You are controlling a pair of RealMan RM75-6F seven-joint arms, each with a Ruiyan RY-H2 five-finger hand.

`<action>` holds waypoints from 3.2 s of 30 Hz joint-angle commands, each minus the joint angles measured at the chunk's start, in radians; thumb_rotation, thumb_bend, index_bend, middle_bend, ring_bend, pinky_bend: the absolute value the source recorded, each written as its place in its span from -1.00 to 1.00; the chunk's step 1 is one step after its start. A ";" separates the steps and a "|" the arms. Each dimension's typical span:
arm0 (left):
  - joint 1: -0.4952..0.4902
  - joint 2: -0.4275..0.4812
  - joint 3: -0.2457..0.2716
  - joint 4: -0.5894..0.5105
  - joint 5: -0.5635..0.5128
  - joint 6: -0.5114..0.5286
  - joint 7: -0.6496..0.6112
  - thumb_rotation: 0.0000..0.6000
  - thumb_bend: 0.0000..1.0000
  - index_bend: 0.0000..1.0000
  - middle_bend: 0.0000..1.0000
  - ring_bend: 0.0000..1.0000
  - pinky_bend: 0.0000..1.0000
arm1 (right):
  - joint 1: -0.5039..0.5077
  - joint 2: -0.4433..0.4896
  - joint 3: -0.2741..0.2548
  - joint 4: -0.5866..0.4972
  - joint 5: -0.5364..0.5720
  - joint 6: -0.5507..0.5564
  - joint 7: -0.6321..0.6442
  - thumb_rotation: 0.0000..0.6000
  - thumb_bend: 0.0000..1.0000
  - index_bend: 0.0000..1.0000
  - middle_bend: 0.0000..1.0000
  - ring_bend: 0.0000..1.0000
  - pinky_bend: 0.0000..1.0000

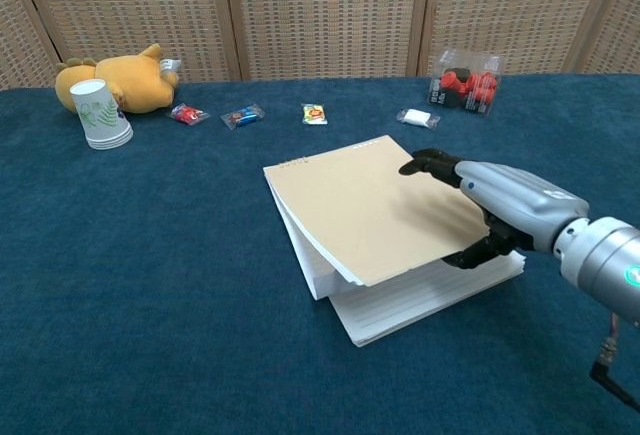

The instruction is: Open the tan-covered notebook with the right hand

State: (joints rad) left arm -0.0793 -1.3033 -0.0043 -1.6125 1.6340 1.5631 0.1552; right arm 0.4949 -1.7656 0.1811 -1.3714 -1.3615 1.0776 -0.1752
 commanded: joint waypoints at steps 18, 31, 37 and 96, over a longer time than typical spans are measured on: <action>-0.003 0.003 0.000 0.001 -0.006 -0.008 -0.015 1.00 -0.69 -1.00 -1.00 -1.00 -0.82 | 0.063 -0.030 0.021 0.010 0.060 -0.061 -0.010 1.00 0.08 -0.70 -1.00 -1.00 -1.00; -0.008 0.004 0.000 0.006 -0.016 -0.023 -0.024 1.00 -0.69 -1.00 -1.00 -1.00 -0.82 | 0.104 -0.063 0.045 0.060 0.117 -0.076 -0.059 1.00 0.20 -0.18 -0.41 -0.56 -0.25; -0.007 0.004 0.001 0.003 -0.010 -0.016 -0.027 1.00 -0.69 -1.00 -1.00 -1.00 -0.82 | 0.101 -0.093 0.038 0.110 0.067 -0.013 -0.011 1.00 0.41 0.13 -0.07 -0.20 0.10; 0.004 -0.008 0.020 -0.008 0.042 0.015 0.027 1.00 -0.69 -1.00 -1.00 -1.00 -0.82 | -0.231 0.312 -0.337 -0.097 -0.354 0.380 0.162 1.00 0.52 0.39 0.16 0.05 0.26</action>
State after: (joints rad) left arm -0.0752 -1.3111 0.0159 -1.6205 1.6757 1.5776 0.1821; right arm 0.2698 -1.4563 -0.1527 -1.4713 -1.7125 1.4534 -0.0152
